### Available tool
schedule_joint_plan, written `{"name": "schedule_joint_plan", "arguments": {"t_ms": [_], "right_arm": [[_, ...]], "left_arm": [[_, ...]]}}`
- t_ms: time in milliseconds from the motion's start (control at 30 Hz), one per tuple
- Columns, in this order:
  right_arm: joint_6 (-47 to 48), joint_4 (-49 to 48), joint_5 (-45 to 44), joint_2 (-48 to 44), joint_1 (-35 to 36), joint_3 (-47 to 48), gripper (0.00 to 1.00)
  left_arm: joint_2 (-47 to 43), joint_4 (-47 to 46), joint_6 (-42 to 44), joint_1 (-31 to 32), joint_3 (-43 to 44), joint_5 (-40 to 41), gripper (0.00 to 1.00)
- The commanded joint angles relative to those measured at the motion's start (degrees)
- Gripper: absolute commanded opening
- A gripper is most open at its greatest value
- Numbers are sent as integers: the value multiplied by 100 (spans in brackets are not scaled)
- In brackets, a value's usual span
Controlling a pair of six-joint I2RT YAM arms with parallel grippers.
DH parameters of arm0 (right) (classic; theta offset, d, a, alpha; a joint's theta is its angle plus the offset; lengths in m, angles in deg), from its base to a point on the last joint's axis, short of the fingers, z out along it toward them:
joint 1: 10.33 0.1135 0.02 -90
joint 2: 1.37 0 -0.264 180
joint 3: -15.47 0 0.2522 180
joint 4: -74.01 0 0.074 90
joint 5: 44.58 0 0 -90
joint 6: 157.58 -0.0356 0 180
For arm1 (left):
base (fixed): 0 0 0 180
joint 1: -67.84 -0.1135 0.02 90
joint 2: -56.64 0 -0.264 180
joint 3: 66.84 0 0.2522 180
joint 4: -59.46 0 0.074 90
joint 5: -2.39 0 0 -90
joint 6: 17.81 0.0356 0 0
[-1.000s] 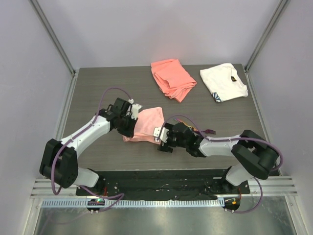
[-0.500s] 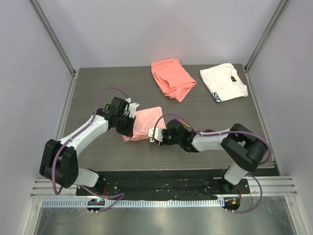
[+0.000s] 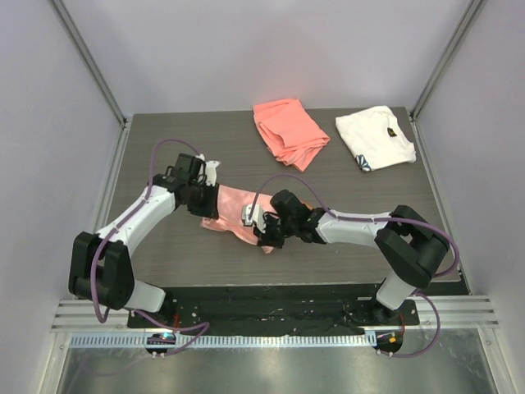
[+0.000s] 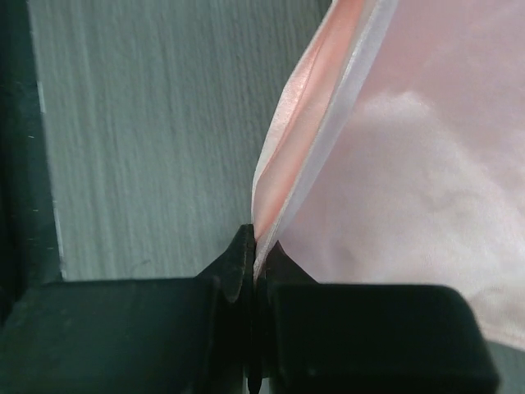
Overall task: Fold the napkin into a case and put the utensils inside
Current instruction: Fold the lower triangle-folded napkin at the center of the board.
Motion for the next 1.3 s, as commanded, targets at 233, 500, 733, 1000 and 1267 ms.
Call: {"name": "schedule_joint_plan", "arguments": {"t_ms": [233,500,733,1000,1267], "right_arm": [[-1623,6,1794,604,-377,376,1],[-2607,-610,1927,675,-562,253,1],[-3241,-1243,1971,692,-570,77,1],[-3382,-1507,2112,649,-570,-63,1],[-3548,-1735,2182,683,-562,-125,1]], "left_arm": [[25,124,-1032,-748,618,-198,68],[-511,1011,-2762,-1118,584,725,88],[-1530,1294,-4548,-1215,-541,716,91],[-1435,724,-3996,-1452,-973,734,88],[-1233,-208,-3405,-1452,-1332,129,87]]}}
